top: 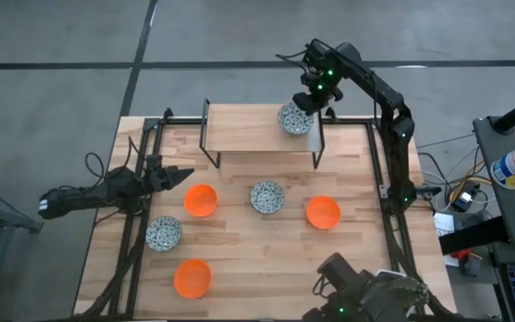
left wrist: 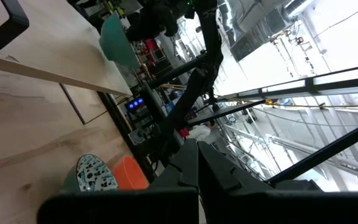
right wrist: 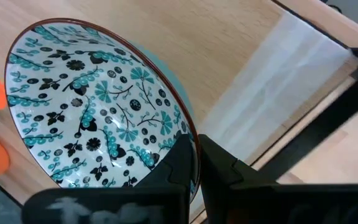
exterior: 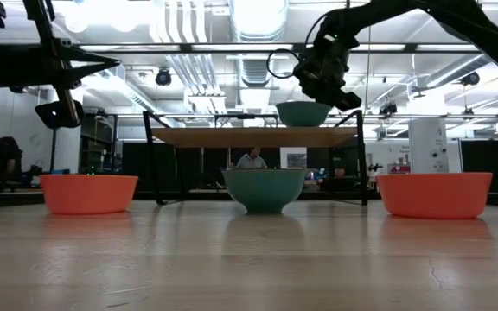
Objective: Pick & Place Mini bowls
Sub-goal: Put the bottom right white patterned bowl on the shelf
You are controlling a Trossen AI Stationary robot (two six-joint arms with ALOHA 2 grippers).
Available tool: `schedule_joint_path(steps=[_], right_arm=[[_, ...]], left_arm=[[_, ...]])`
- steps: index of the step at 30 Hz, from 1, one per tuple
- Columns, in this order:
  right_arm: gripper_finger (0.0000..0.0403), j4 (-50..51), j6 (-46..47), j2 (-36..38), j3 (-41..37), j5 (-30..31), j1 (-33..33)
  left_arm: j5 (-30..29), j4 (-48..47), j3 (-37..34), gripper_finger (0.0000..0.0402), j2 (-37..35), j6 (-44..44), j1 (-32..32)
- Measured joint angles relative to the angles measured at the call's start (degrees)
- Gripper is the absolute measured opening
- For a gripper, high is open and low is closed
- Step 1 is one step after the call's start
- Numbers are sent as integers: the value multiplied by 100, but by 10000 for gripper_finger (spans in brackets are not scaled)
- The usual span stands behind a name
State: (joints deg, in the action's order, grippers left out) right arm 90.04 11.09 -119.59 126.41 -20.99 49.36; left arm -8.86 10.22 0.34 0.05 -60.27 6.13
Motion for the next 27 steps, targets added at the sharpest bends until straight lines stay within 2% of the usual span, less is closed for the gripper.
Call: schedule_joint_path(steps=[11,16,27], right_arm=[[13,-2,221,9,-4,30,27],[13,-2,210,11,-7,341,24],[13,-12,242,16,-128,216,0]], left_arm=[[0,-22,0,0,0,3,-1],[0,-140,0,0,0,4,-1],[0,-177,0,0,0,4,0]])
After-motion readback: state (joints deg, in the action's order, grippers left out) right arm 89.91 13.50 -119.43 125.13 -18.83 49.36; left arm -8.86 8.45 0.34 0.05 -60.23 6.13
